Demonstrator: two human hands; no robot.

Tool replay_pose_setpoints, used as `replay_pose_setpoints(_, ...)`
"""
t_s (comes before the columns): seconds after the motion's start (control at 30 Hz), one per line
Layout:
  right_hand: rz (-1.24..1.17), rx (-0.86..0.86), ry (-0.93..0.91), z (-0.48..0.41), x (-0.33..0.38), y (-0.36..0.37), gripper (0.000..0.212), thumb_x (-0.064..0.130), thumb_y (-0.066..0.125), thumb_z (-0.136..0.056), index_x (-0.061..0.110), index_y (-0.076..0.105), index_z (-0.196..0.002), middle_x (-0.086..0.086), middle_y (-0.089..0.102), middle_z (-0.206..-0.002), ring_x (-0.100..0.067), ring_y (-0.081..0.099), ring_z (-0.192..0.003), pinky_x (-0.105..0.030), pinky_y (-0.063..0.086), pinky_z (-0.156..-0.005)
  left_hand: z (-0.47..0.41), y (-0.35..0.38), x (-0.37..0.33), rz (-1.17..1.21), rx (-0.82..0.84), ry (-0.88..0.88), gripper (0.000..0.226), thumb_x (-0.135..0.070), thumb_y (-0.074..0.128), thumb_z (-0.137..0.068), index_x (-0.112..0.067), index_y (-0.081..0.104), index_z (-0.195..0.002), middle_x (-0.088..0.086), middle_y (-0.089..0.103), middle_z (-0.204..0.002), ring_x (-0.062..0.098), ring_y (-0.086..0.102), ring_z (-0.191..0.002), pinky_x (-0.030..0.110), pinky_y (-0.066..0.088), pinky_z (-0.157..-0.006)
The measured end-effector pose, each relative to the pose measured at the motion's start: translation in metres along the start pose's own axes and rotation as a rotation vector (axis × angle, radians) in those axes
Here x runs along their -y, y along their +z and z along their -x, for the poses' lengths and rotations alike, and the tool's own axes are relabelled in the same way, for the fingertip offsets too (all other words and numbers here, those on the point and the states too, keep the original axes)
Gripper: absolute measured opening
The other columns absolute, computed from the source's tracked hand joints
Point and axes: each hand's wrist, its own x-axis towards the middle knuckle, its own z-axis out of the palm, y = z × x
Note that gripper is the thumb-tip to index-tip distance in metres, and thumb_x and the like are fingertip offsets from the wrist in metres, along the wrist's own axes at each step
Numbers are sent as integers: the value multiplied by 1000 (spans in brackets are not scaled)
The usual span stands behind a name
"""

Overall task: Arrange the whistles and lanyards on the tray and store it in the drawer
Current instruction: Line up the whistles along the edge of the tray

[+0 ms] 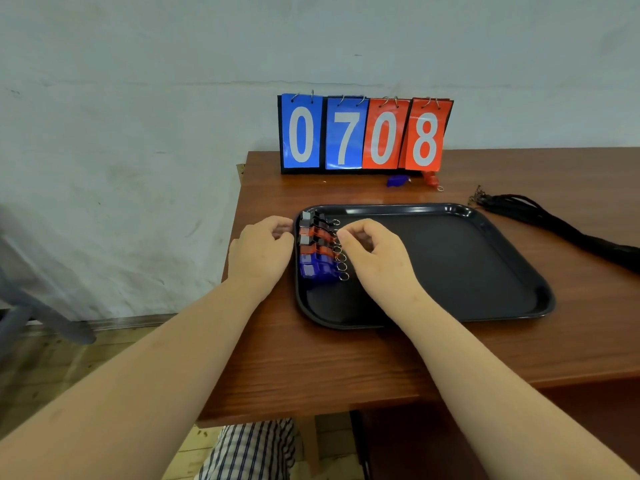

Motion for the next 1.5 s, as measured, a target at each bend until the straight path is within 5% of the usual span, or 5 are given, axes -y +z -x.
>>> replay_pose_setpoints(0.23, 57, -115, 68, -78, -15, -34, 23, 8, 53, -95, 21, 61, -112, 6, 61, -109, -7, 57, -97, -20, 46, -80, -3, 1, 1, -128, -34, 58, 31, -32, 48, -99, -30, 63, -126, -3, 64, -129, 20, 55, -120, 48, 48, -100)
replay_pose_setpoints(0.57, 806, 90, 60, -190, -60, -50, 65, 6, 59, -93, 19, 33, -150, -8, 33, -154, -33, 36, -138, -48, 36, -111, -6, 3, 7, -114, -57, 79, 29, -33, 52, -99, -31, 63, -126, -5, 64, -127, 14, 57, -115, 46, 50, -98)
replay_pose_setpoints(0.9, 918, 74, 191, -204, -64, -49, 48, 15, 61, -93, 19, 46, -139, -14, 45, -137, -36, 40, -128, -47, 42, -103, -8, 4, 9, -111, -51, 81, 28, -32, 51, -99, -33, 64, -123, -8, 64, -124, 13, 56, -115, 46, 50, -98)
replay_pose_setpoints(1.33, 574, 30, 194, -174, -55, -49, 27, 18, 52, -100, 16, 56, -126, -9, 57, -124, -26, 50, -116, -44, 48, -98, -5, 2, 5, -114, -56, 87, 28, -31, 48, -98, -31, 65, -121, -5, 64, -124, 17, 57, -115, 47, 49, -98)
replay_pose_setpoints(1.5, 208, -42, 188, -144, -31, -58, 26, 14, 48, -101, 15, 61, -124, -4, 61, -113, -16, 55, -100, -24, 44, -75, -5, 1, 3, -159, -63, 90, 30, -31, 47, -98, -30, 65, -123, -5, 66, -124, 17, 58, -115, 47, 48, -99)
